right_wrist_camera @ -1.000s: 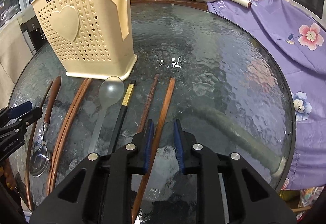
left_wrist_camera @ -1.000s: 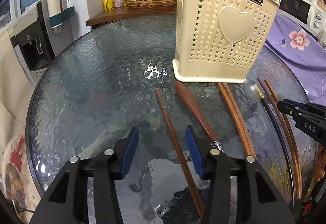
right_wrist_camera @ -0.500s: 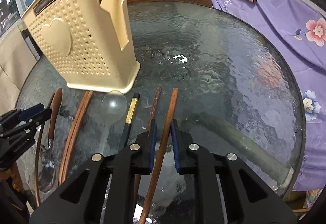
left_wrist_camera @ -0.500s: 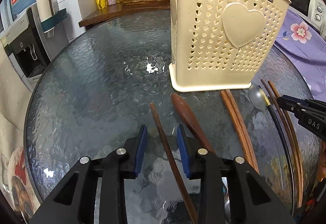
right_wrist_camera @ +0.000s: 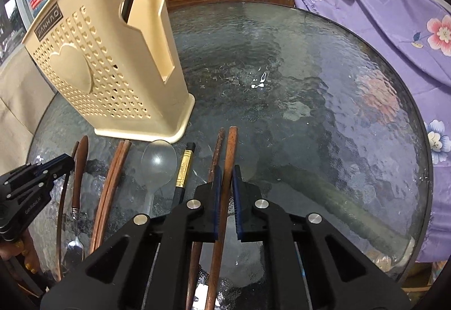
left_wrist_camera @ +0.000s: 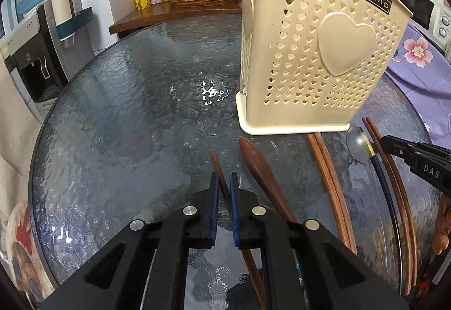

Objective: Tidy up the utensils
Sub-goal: 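Carry the wooden chopstick to the holder with the left tool while the right tool carries its own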

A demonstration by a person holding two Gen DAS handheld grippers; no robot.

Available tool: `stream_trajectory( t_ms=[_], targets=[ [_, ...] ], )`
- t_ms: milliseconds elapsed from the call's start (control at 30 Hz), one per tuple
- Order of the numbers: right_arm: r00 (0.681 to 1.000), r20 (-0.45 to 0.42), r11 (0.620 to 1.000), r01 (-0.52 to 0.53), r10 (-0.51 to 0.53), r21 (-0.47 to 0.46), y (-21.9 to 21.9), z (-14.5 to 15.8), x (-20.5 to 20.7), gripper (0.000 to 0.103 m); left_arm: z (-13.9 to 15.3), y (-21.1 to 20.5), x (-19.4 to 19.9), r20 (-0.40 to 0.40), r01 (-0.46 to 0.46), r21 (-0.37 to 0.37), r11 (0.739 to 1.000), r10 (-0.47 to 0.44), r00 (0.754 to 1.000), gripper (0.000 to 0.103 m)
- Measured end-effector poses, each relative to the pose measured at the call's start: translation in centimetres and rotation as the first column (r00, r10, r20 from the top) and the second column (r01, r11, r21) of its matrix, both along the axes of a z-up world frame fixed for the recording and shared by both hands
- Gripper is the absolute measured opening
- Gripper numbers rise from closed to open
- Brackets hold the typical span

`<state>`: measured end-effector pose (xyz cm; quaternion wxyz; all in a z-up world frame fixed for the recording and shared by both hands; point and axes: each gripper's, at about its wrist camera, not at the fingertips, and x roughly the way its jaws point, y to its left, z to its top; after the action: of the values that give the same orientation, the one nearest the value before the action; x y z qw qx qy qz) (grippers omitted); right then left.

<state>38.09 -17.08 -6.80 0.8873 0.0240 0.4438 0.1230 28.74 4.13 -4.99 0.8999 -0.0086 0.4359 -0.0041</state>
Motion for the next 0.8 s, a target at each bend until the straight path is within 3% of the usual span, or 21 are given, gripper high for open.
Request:
stream_trajectory(
  t_ms=[433,633,800],
  targets=[
    [0.997,0.074,0.999,0.007,-0.010,0.044,-1.1,1.5,-1.5,0.008,0.1,0.6,0.2,0.004,-0.020,-0.073,0.997,0.021,1.000,0.006],
    [0.989,0.150,0.996,-0.015,0.001,0.091,-1.9,3.8,-3.4,0.008,3.2,1.2,-1.3,0.078,-0.006,-0.124,0.992,0.015,0.997,0.006],
    [0.968,0.250,0.987,-0.053,0.014,0.149,-2.7,7.6,-5.4,0.007,6.7,0.8,-3.1,0.170,0.030,-0.138,0.990,-0.006,0.985,0.006]
  ],
)
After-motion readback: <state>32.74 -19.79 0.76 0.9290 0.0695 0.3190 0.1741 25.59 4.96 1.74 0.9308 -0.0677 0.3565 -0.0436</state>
